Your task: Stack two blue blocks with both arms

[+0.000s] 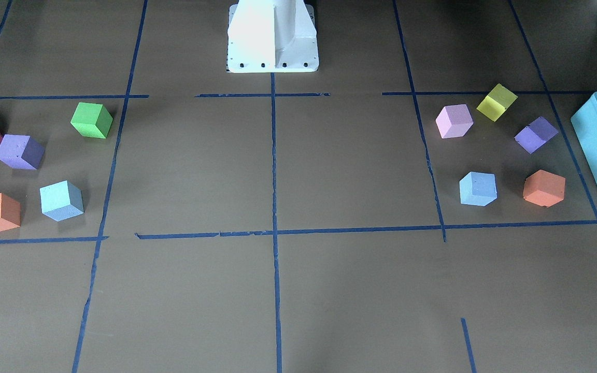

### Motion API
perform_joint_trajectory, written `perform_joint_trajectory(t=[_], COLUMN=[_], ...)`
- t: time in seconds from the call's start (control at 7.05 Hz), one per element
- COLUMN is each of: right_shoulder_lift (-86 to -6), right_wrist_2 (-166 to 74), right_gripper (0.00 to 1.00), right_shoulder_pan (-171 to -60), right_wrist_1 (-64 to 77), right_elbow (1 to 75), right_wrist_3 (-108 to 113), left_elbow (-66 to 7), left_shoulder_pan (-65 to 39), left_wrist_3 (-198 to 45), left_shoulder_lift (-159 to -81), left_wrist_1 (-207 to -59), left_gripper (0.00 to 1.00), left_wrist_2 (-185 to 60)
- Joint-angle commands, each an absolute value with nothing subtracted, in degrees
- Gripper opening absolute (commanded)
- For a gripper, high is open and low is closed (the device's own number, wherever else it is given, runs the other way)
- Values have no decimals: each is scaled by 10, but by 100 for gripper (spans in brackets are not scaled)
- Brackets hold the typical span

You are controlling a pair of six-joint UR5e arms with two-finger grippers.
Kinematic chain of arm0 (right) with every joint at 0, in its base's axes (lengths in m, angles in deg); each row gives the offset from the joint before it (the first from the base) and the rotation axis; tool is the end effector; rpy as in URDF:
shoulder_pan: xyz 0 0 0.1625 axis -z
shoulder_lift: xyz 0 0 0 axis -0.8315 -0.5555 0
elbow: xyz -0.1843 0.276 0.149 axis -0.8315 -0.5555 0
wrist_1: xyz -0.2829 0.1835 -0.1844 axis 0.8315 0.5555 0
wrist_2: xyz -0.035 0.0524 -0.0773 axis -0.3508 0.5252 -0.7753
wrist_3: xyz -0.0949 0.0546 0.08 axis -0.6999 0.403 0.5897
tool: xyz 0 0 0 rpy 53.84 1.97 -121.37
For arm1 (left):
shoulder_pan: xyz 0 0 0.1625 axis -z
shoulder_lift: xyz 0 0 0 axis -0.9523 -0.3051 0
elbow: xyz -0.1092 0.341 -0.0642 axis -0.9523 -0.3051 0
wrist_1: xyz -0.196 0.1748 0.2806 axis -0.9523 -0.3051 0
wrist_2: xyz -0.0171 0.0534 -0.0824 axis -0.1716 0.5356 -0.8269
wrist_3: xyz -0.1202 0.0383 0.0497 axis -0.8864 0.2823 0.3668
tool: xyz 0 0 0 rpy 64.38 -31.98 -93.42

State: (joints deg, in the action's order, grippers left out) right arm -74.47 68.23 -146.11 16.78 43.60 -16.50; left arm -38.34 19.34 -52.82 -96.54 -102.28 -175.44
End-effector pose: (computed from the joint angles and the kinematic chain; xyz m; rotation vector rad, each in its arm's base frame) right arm 0.0326 -0.4105 0.6092 0.0705 -0.8232 -0.0693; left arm -0.0499 -0.4363 0.5817 0.0958 0.7756 0.1349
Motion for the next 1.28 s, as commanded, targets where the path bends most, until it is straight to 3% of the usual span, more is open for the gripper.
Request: perform_joint_trajectory(t=[0.0, 0.57, 1.13], right_shoulder_lift=[-746, -723, -632], right_wrist_2=[684, 673, 592], right_gripper=[100, 99, 98], right_shoulder_pan=[-1439, -1293, -1162], right_wrist_1=[131, -36, -34], right_elbow=[437, 465, 450], right_wrist_3=[-159, 93, 166], left_elbow=[-388, -408, -409], left_shoulder_pan=[193, 193, 193], left_wrist_3=[-528, -529, -529], left_shoulder_lift=[-959, -938, -939], left_wrist_1=[-1024, -1024, -1024], left_gripper=[100, 100, 100], left_wrist_2=[-1755, -1755, -1755])
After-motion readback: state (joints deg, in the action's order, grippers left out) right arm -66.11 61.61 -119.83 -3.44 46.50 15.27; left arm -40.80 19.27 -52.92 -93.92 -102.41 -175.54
